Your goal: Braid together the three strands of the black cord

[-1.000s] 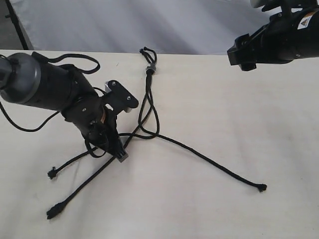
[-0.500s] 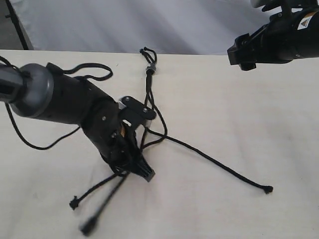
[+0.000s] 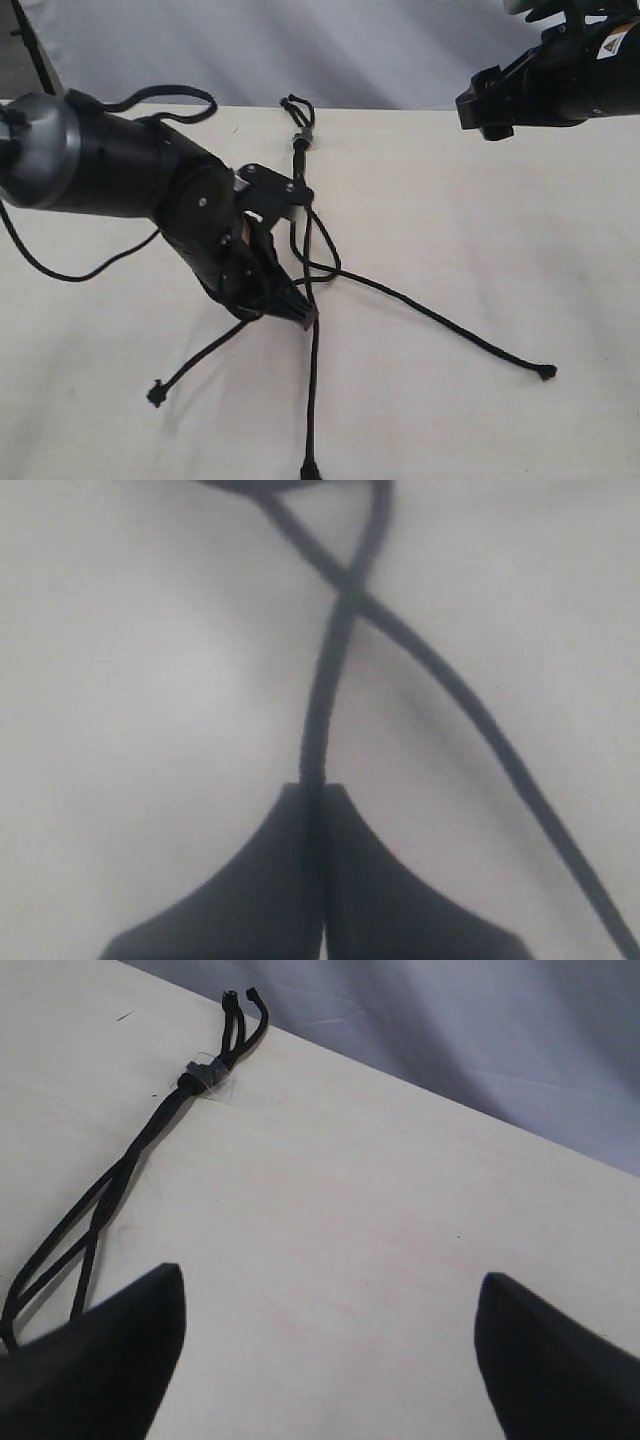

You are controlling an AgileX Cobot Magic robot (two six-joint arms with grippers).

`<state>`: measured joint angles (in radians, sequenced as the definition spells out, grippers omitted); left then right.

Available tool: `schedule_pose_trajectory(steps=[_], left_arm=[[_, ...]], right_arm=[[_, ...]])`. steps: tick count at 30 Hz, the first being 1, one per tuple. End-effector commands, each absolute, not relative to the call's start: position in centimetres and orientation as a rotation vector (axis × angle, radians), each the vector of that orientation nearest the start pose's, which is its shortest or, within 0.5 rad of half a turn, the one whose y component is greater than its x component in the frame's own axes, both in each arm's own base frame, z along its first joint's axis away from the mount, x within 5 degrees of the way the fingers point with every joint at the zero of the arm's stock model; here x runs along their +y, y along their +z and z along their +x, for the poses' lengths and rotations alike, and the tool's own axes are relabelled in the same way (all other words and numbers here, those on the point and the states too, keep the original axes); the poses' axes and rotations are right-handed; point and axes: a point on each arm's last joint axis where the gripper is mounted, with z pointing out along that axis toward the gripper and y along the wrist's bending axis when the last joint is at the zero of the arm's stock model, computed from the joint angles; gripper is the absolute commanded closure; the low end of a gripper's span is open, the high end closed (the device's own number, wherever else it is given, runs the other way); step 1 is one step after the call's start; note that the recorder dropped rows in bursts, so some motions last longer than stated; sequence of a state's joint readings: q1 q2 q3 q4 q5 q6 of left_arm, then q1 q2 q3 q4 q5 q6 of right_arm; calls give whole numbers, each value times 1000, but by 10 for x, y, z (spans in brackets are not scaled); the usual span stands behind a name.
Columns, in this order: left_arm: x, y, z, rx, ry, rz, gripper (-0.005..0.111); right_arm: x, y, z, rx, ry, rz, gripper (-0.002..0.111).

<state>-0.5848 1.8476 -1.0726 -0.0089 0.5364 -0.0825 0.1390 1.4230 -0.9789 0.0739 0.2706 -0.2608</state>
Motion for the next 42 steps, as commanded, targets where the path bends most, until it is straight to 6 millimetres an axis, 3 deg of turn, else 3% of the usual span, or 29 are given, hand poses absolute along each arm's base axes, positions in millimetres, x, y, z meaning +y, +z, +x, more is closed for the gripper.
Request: schedule_pose_trajectory(steps=[1, 12, 18, 22, 26, 28, 31, 35, 38, 42], left_arm=[[-177, 158, 302, 2757, -154, 573, 107], [-164, 134, 291, 2726, -165, 541, 107], [-163, 131, 290, 2717, -168, 539, 105], [-163, 131, 290, 2721, -172, 519, 87], [-164, 132, 291, 2699, -188, 503, 59], [-165, 134, 294, 2678, -198, 497, 52], [-168, 147, 301, 2636, -207, 496, 50], [-161, 194, 315, 2540, -151, 534, 50], [-143, 234, 324, 2432, -99, 510, 50], [-110, 263, 331, 2359, -55, 404, 50]], right_arm=[[43, 290, 309, 2155, -3, -351, 33], [43, 290, 309, 2145, -4, -349, 33], [43, 290, 309, 2146, -3, -347, 33], [43, 290, 309, 2152, 20, -305, 33], [44, 289, 308, 2176, 29, -302, 33], [44, 287, 306, 2203, 32, -307, 33], [45, 286, 305, 2225, 84, -258, 33], [49, 280, 299, 2316, 175, -219, 33], [55, 276, 294, 2381, 251, -198, 33], [90, 269, 283, 2449, 320, -365, 33]])
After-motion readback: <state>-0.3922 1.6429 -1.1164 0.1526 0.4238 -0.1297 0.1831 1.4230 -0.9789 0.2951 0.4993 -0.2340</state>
